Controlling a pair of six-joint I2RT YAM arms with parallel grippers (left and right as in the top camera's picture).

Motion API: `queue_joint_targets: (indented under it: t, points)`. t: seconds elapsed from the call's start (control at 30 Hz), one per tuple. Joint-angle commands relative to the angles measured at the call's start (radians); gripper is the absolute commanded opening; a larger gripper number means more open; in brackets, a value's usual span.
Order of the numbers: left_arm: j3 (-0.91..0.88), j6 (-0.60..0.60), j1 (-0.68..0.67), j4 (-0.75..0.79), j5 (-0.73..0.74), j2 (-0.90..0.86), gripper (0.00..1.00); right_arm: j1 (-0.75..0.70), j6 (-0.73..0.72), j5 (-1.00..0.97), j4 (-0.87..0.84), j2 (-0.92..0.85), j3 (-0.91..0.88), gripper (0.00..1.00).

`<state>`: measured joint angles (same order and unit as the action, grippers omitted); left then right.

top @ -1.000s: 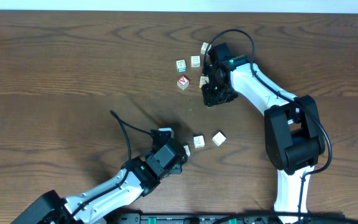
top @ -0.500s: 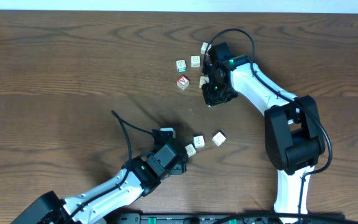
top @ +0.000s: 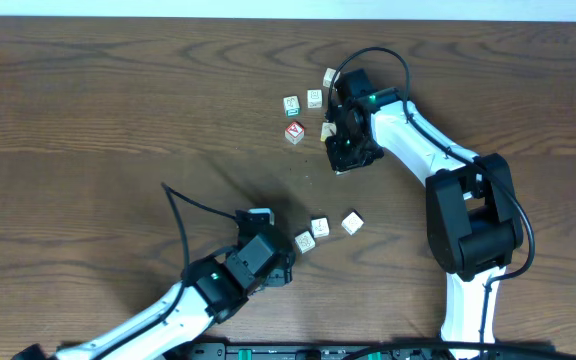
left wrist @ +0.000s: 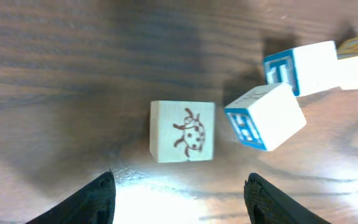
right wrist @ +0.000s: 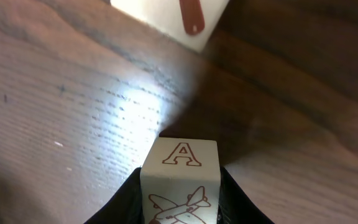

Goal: Lift 5 blocks

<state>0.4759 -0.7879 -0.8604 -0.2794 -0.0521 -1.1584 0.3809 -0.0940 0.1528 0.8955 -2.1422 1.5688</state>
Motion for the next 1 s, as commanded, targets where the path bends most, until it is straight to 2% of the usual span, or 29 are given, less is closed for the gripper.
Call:
queue_joint_targets:
  t: [0.0, 0.13, 0.4, 0.47, 0.6, 0.67, 0.7, 0.97]
  points:
    - [0.026, 0.008, 0.000, -0.040, -0.031, 0.054, 0.67, 0.000, 0.006, -0.011, 0.021, 0.031, 0.011, 0.01]
    - [0.026, 0.011, 0.000, -0.106, -0.126, 0.097, 0.74, -0.005, 0.004, -0.038, 0.060, 0.121, 0.012, 0.01]
    - [0.026, 0.066, 0.047, -0.122, -0.212, 0.031, 0.74, -0.039, -0.037, -0.100, 0.224, 0.388, -0.026, 0.01]
    - [0.026, 0.066, 0.061, -0.120, -0.211, 0.000, 0.63, -0.050, -0.040, -0.100, 0.223, 0.451, -0.069, 0.01]
    - [0.026, 0.066, 0.066, -0.093, -0.211, -0.071, 0.25, -0.076, -0.065, -0.133, 0.204, 0.583, -0.220, 0.01]
    - [0.026, 0.066, 0.066, -0.065, -0.210, -0.106, 0.10, -0.090, -0.087, -0.141, 0.171, 0.639, -0.322, 0.01]
    - [0.026, 0.066, 0.066, -0.054, -0.203, -0.119, 0.08, -0.097, -0.103, -0.138, 0.151, 0.660, -0.369, 0.01]
    - [0.026, 0.065, 0.065, 0.027, -0.103, -0.193, 0.07, -0.109, -0.154, -0.085, 0.019, 0.704, -0.618, 0.01]
